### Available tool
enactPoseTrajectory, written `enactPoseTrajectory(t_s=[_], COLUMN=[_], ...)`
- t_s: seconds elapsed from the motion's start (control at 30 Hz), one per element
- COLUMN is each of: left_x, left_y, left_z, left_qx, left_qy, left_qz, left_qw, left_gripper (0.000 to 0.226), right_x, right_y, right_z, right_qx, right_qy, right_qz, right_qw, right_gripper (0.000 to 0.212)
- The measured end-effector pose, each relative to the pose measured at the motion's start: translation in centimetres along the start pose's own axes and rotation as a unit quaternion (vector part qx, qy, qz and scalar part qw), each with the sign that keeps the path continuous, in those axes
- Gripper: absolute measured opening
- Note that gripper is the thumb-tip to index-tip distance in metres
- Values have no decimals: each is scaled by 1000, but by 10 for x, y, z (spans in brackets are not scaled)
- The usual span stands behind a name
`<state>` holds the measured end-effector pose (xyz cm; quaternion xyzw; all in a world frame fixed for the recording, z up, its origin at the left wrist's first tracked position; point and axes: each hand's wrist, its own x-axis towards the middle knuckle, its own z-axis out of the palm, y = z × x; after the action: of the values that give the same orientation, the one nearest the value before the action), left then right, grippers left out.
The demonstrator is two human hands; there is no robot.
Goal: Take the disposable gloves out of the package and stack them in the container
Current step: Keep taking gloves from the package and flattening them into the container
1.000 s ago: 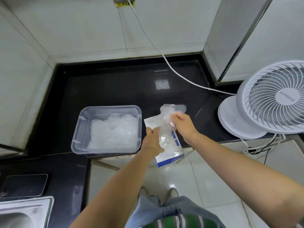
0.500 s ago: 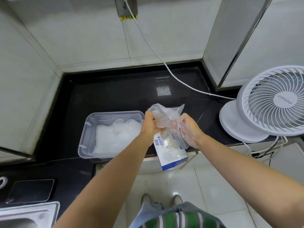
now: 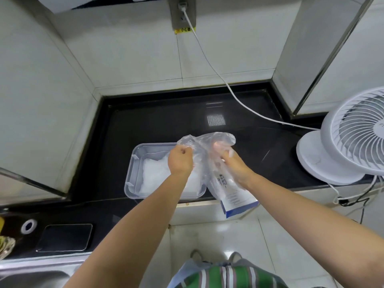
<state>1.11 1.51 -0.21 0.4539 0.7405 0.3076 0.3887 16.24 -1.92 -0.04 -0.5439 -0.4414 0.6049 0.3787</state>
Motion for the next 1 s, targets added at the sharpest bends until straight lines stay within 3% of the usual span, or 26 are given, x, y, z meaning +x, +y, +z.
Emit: enactPoseTrajectory(t_s=[0.07,0.2,0.4,0.47,0.6,0.67,0.73,0.83,0.93,1.0], left_x=[3,8,29,34,38,40,43,44,46,46], left_y=[-6,-20,-53,-63,-77,-80,-81,-85,-89,-92], left_z=[-8,-32,-66,-75,-89,-92,-90,-85,-84,-84], left_qx=[50,95,138,185,235,280,314,357,391,417], left_qy=[15,12,36,41,25,9,2,-6,-20,-37], left_qz=[26,73,80,69,41,41,62,87,109,123], left_qw=[998,993,987,979,971,959,947,930,914,900], left_gripper=[26,20,23,25,30,35,38,45,53,57], right_x=[-1,12,26,33,40,38,40,51,65,67], right_y=[-4,0,-7,-15,-31,-37,-37,-23,7,22], right_z=[9,23,33,40,64,80,98,119,122,120], right_qx=[-14,-80,56,62,-10,-108,-202,-268,-395,-425], right_qy=[-22,82,165,212,259,225,143,-26,-77,-93], right_qz=[-20,22,62,33,-126,-224,-270,-157,21,92], right_qw=[999,993,983,975,958,942,931,950,915,896], right_gripper=[22,12,20,22,21,21,22,20,36,51])
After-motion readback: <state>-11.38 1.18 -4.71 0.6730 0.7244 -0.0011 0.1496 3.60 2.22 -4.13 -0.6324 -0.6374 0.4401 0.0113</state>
